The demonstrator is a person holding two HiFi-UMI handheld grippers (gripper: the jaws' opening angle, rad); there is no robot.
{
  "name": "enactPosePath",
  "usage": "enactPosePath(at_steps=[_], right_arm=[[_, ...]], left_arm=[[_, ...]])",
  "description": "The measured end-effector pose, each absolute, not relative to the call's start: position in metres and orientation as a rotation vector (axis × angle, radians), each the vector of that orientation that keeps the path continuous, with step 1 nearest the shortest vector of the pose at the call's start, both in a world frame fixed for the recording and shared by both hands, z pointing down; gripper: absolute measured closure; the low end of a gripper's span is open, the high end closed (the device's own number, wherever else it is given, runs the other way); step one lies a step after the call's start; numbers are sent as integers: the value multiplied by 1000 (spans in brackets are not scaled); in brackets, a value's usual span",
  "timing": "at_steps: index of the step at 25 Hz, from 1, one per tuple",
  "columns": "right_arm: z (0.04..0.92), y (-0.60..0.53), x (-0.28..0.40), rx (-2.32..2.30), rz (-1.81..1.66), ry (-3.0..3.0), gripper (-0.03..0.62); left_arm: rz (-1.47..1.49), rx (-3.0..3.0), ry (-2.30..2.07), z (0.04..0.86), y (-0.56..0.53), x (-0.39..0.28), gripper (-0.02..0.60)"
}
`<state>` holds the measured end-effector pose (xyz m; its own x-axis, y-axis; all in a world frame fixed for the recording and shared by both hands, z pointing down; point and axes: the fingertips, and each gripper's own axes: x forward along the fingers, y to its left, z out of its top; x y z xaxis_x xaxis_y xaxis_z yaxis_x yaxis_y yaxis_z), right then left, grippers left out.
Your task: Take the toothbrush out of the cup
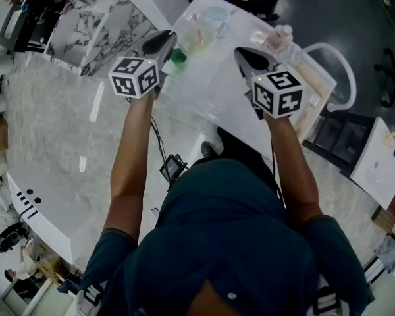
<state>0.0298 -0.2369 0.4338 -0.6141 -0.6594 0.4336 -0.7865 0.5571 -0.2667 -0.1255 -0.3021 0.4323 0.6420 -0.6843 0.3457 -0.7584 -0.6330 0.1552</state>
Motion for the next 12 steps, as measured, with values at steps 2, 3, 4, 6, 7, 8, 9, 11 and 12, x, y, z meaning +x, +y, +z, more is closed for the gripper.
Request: enactPosePath(at_steps=[2, 3, 4, 6, 7, 8, 9, 11, 12], right_arm=[[431, -235, 29, 1202, 635, -2512, 583], [430, -234, 29, 1205, 633, -2513, 584], [429, -232, 29, 1208, 632, -2513, 583], [428, -230, 28, 1215, 630, -2513, 584], [428, -230, 28, 1218, 629, -2513, 583], [426, -229, 28, 1221, 627, -2514, 583], [425, -228, 27, 1224, 626, -2515, 583], [423, -228, 26, 1229, 623, -2517, 584], [422, -227, 26, 1232, 622, -2518, 583]], left_arm=[[356, 2579, -1146, 430, -298, -122, 523], [348, 2578, -1138, 429, -295, -121, 523], [340, 2577, -1130, 429, -293, -120, 523], [327, 2574, -1115, 428, -288, -117, 523], [321, 2573, -1107, 428, -286, -116, 523], [314, 2571, -1098, 428, -284, -115, 523], [305, 2569, -1089, 427, -282, -113, 523], [289, 2566, -1071, 426, -277, -111, 523], [283, 2564, -1063, 426, -275, -109, 523]])
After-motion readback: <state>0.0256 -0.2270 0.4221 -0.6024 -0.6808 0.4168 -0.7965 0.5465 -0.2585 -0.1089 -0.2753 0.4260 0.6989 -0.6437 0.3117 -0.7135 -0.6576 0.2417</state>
